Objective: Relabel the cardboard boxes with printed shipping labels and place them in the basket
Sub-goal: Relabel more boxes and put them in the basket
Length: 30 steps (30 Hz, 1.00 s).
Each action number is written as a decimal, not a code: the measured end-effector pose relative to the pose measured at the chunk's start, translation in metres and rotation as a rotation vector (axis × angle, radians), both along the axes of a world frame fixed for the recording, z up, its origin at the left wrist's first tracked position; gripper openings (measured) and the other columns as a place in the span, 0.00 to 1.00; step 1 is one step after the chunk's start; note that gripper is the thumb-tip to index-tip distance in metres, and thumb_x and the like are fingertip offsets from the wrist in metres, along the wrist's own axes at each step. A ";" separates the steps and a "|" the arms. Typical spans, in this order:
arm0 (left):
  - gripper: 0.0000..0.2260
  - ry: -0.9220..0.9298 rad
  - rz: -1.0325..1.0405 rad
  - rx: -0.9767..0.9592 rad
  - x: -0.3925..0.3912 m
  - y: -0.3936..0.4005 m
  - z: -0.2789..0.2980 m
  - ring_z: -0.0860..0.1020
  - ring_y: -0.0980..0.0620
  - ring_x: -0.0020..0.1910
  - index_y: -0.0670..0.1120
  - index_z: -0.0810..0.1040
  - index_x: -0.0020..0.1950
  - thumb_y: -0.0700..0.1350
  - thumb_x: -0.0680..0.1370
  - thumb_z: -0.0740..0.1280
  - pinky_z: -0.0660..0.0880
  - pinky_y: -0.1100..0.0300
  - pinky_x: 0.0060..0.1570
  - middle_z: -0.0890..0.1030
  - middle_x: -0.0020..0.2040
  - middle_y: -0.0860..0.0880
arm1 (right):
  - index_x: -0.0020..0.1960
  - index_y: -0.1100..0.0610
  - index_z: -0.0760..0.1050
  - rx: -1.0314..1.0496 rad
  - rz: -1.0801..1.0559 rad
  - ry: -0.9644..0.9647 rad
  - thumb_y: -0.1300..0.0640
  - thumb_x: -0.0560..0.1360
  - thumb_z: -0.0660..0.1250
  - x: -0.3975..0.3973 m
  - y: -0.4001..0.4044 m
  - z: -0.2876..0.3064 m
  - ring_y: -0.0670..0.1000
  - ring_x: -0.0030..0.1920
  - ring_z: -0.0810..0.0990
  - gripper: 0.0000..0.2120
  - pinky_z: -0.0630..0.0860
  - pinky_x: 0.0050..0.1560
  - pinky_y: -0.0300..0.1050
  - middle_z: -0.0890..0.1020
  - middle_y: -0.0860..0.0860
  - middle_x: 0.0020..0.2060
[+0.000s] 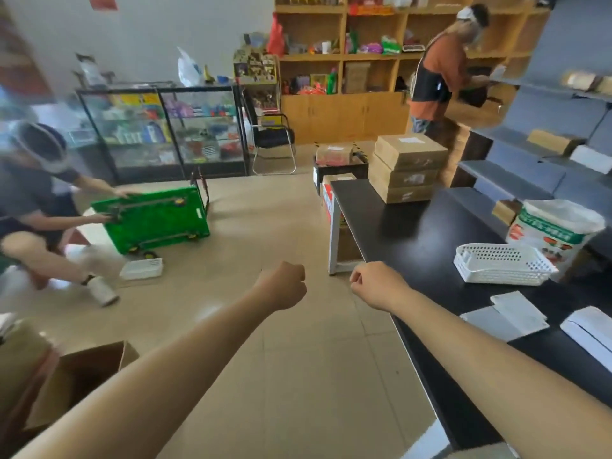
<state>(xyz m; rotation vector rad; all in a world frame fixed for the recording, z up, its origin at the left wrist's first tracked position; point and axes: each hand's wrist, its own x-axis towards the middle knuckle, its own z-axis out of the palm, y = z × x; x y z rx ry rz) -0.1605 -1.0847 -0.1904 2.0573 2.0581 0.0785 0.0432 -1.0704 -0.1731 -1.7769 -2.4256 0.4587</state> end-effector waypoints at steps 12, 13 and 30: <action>0.16 0.032 0.087 -0.013 -0.122 0.182 -0.011 0.78 0.43 0.54 0.50 0.74 0.64 0.48 0.78 0.57 0.70 0.58 0.44 0.77 0.60 0.47 | 0.53 0.57 0.78 -0.069 0.180 -0.044 0.56 0.76 0.59 -0.124 0.202 -0.013 0.56 0.52 0.78 0.11 0.77 0.53 0.52 0.81 0.54 0.52; 0.16 0.034 0.083 -0.012 -0.131 0.200 -0.010 0.77 0.44 0.54 0.50 0.74 0.64 0.49 0.78 0.57 0.70 0.58 0.44 0.77 0.60 0.47 | 0.53 0.57 0.78 -0.080 0.181 -0.055 0.56 0.76 0.59 -0.132 0.217 -0.012 0.56 0.52 0.78 0.11 0.77 0.53 0.51 0.81 0.54 0.52; 0.16 0.079 -0.123 -0.031 -0.154 0.522 -0.001 0.76 0.44 0.59 0.48 0.73 0.66 0.48 0.79 0.58 0.73 0.56 0.54 0.77 0.62 0.46 | 0.54 0.54 0.78 -0.082 0.049 -0.013 0.56 0.76 0.60 -0.160 0.508 -0.018 0.54 0.51 0.78 0.11 0.78 0.53 0.53 0.81 0.52 0.52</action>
